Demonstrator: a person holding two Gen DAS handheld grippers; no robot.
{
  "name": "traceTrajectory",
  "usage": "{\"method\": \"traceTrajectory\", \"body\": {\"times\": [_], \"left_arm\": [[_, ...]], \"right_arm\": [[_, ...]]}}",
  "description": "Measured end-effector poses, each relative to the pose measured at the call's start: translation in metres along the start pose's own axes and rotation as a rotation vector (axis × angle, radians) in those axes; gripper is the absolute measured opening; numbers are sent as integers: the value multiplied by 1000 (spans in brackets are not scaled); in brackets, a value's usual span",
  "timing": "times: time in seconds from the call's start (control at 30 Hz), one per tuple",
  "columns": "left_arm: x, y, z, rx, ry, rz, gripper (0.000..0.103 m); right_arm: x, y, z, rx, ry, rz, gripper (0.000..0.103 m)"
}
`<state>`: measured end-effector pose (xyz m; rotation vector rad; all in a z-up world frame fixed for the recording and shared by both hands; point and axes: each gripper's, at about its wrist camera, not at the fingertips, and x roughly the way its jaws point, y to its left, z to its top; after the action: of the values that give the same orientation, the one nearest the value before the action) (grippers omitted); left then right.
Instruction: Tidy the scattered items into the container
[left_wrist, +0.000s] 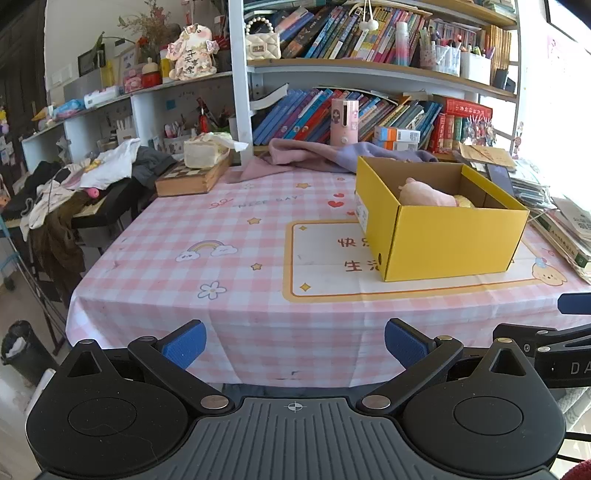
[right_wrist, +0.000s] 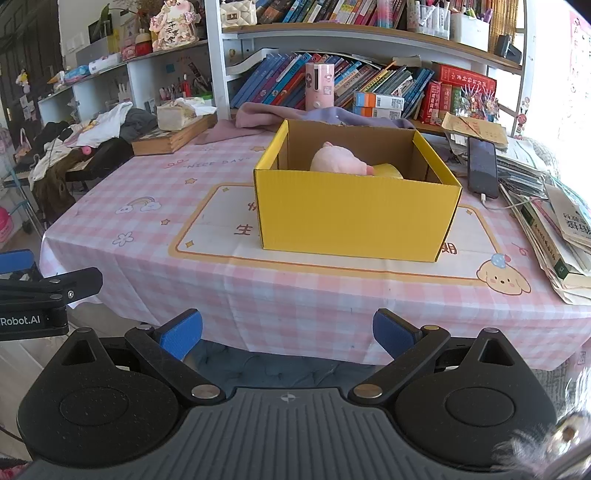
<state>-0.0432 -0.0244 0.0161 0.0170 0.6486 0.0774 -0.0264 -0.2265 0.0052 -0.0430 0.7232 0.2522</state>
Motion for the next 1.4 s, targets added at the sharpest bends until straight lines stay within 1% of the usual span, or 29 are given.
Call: {"method": "traceTrajectory", "body": {"times": [0.5, 0.87, 1.4], "left_arm": [[-4, 1, 0, 9, -5, -11, 103], [-1, 1, 0, 13, 7, -25, 103], [-1, 4, -1, 3, 13, -23, 103]], "right_arm": [[-2, 7, 1, -10, 3, 1, 100], [0, 8, -1, -8, 11, -8, 101], [-1, 11, -1, -13, 17, 2, 101]]}}
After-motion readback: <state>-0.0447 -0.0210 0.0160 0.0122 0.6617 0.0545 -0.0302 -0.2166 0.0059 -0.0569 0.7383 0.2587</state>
